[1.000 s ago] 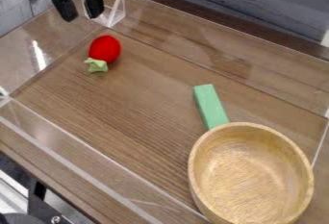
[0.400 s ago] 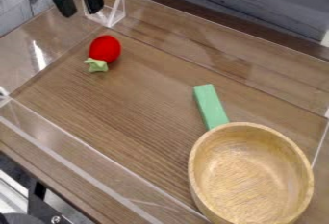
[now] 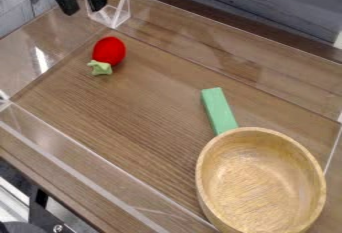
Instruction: Move the red object to the left side of the table
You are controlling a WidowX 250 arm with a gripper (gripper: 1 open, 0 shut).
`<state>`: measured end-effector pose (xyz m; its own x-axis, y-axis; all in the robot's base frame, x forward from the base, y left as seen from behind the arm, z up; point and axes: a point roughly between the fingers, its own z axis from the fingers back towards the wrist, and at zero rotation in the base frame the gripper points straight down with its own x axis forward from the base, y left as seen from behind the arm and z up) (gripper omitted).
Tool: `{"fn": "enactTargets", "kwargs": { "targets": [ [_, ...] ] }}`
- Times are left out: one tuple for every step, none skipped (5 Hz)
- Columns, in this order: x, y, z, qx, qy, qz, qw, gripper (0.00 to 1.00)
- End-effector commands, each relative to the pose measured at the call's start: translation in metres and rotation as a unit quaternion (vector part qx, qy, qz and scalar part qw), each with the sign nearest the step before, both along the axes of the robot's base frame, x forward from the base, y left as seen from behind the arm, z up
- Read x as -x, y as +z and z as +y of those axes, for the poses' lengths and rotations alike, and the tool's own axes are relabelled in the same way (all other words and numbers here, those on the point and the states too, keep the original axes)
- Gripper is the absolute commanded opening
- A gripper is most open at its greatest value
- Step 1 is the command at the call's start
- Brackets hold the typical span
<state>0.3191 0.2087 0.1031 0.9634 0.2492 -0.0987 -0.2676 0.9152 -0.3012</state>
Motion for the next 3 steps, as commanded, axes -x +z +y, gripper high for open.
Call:
{"fn": "enactTargets", "kwargs": {
  "targets": [
    [-0.003, 0.046, 0.002, -0.039, -0.001, -0.044, 0.9983, 1.0],
    [-0.003, 0.046, 0.003, -0.039, 0.001, -0.041, 0.9984, 1.0],
    [-0.005, 0.052, -0.008, -0.035, -0.004, -0.041, 0.9985, 1.0]
  ]
}}
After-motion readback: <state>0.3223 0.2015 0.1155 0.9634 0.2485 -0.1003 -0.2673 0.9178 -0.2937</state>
